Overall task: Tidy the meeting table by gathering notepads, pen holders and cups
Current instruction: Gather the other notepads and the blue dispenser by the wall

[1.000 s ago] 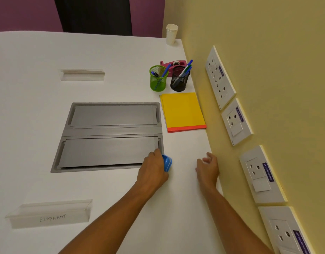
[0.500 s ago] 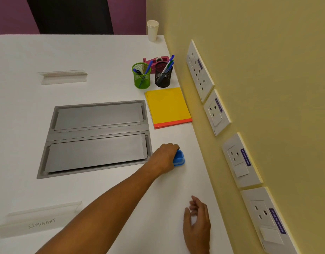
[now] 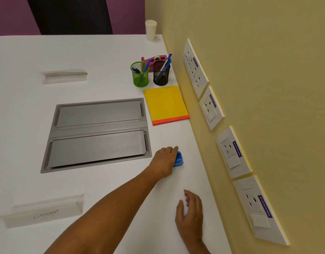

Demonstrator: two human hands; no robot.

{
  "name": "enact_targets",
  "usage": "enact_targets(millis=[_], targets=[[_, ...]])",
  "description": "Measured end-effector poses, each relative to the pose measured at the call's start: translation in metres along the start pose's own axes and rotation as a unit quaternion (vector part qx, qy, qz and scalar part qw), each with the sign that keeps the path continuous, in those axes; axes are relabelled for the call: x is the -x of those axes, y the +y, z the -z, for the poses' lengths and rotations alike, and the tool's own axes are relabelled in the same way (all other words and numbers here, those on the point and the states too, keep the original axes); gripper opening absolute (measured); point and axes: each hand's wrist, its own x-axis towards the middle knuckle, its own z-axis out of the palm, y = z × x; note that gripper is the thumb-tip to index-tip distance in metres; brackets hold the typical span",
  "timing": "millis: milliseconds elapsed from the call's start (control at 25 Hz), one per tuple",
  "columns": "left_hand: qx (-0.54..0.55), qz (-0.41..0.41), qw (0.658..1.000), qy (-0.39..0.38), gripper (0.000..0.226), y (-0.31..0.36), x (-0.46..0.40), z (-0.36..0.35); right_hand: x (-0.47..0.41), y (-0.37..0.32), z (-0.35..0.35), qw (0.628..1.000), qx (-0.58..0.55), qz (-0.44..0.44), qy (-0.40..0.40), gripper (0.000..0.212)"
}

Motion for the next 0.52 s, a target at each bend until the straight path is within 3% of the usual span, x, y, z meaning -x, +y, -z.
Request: enact_targets(millis=[120,360,520], targets=[[-0.005,-0.001,0.997,0.079,0.089,-0.002,0.036,-0.018,-0.002,0.000,0.003,0.989,0.118,0.066,-0.057,0.038],[0.034,0.057,0.982,0.177,0.071,-0.031,0.157,-0.092,-0.008,-0.007,0.004,0.943,0.263,0.130,-0.156,0.072],[-0.014,0.122,0.978,0.166,0.071,-0.060,0.223,-0.120,-0.013,-0.004,0.006,0.932,0.297,0.138,-0.155,0.075]])
